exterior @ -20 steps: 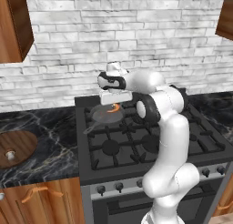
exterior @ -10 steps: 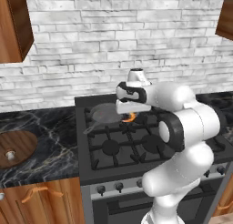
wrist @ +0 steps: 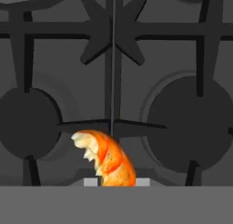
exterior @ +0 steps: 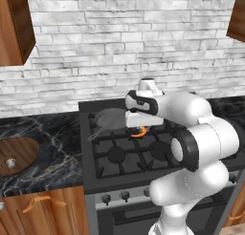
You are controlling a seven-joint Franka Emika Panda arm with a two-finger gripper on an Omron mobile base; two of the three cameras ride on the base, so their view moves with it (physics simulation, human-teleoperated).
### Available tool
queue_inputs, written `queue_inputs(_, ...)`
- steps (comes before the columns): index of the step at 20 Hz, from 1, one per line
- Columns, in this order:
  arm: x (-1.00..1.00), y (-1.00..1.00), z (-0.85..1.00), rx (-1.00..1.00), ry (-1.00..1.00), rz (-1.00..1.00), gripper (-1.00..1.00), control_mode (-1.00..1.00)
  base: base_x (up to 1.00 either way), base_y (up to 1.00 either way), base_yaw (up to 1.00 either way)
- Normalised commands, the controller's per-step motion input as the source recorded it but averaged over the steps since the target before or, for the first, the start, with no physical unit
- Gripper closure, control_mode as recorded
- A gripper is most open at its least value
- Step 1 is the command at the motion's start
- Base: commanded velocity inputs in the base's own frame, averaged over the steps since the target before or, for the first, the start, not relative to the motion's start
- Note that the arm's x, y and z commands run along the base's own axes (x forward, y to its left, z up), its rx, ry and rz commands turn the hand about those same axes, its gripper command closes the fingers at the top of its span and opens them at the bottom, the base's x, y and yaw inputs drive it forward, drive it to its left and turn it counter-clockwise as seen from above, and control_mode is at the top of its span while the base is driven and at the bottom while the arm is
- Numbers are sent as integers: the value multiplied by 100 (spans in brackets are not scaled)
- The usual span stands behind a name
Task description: Place the shrimp on the plate and place the mushroom on the same plate.
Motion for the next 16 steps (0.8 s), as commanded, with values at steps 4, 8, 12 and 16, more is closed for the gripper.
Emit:
queue_inputs(4,-1,10,0,0,0,0,100,100,-2,62,-3)
queue_inputs(8,0,0,0,0,0,0,100,100,-1,100,-7)
queue_inputs(12,0,0,0,0,0,0,100,100,-4,100,-5)
queue_inputs(16,0,0,0,0,0,0,100,100,0,100,-5)
